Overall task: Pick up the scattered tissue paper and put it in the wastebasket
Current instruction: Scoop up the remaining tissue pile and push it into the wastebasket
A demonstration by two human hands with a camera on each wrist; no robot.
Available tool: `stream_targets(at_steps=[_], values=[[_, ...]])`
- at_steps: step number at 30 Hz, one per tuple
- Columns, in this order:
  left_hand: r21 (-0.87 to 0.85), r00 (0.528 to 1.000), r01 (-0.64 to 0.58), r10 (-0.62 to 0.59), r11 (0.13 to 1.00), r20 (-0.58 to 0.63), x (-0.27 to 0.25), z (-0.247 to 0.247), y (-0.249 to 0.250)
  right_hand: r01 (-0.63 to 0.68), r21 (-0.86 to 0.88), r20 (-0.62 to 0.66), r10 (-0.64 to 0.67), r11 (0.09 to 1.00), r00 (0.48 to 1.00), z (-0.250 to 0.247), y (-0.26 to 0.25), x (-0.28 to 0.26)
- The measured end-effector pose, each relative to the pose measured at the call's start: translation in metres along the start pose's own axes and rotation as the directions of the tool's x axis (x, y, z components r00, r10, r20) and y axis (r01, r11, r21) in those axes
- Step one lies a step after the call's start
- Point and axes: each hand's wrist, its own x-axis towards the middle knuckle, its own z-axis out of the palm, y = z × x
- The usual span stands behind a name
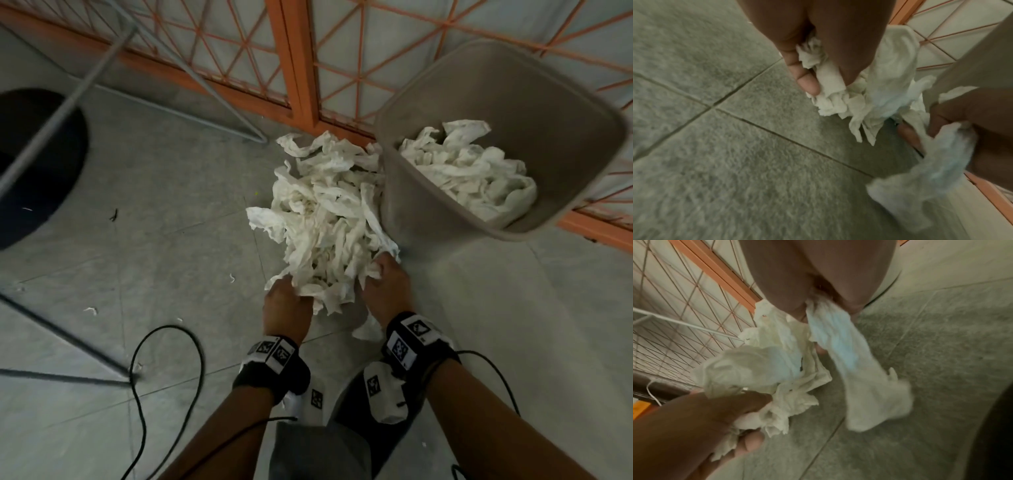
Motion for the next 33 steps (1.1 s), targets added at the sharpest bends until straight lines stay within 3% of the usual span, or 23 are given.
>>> stream_targets(at_steps=[5, 11, 14, 16, 21, 23, 26, 29, 33], values=[[-0.066, 0.981, -0.146, 0.136, 0.987, -0.137, -0.012, -0.019, 0.000, 0.087, 0.220, 0.096, -0.111, 0.972, 0.989, 0.013, -0.016, 0.004], [-0.136, 0.959, -0.191, 0.155, 0.972, -0.236, -0.012, -0.047, 0.003, -0.034, -0.056, 0.185, 0.044, 0.998, 0.982, 0.024, -0.016, 0.018], [-0.261, 0.964, -0.182, 0.119, 0.948, -0.238, -0.008, -0.051, 0.017, -0.076, -0.033, 0.144, 0.080, 0.997, 0.986, 0.020, -0.014, 0.022], [-0.252, 0.981, -0.139, 0.098, 0.958, -0.168, -0.001, -0.044, 0.025, -0.079, 0.021, 0.090, 0.077, 0.997, 0.993, 0.015, -0.011, 0.022], [0.024, 0.993, -0.114, 0.113, 0.993, 0.040, 0.024, -0.012, 0.028, -0.074, 0.080, 0.014, 0.073, 0.994, 0.997, 0.006, -0.009, 0.015], [0.091, 0.992, -0.125, 0.124, 0.988, 0.015, 0.027, -0.010, 0.032, -0.059, 0.196, -0.041, 0.068, 0.979, 0.997, 0.001, -0.013, 0.010], [-0.015, 0.977, -0.197, 0.195, 0.980, -0.088, 0.023, -0.023, 0.045, 0.001, 0.291, -0.105, 0.031, 0.957, 0.994, -0.007, -0.023, 0.004], [-0.066, 0.951, -0.286, 0.275, 0.956, -0.143, 0.017, -0.041, 0.046, 0.015, 0.408, -0.047, 0.005, 0.913, 0.999, -0.012, -0.034, -0.004], [-0.170, 0.945, -0.292, 0.256, 0.941, -0.201, 0.012, -0.063, 0.026, -0.008, 0.315, 0.005, 0.007, 0.949, 1.000, -0.007, -0.036, -0.004]])
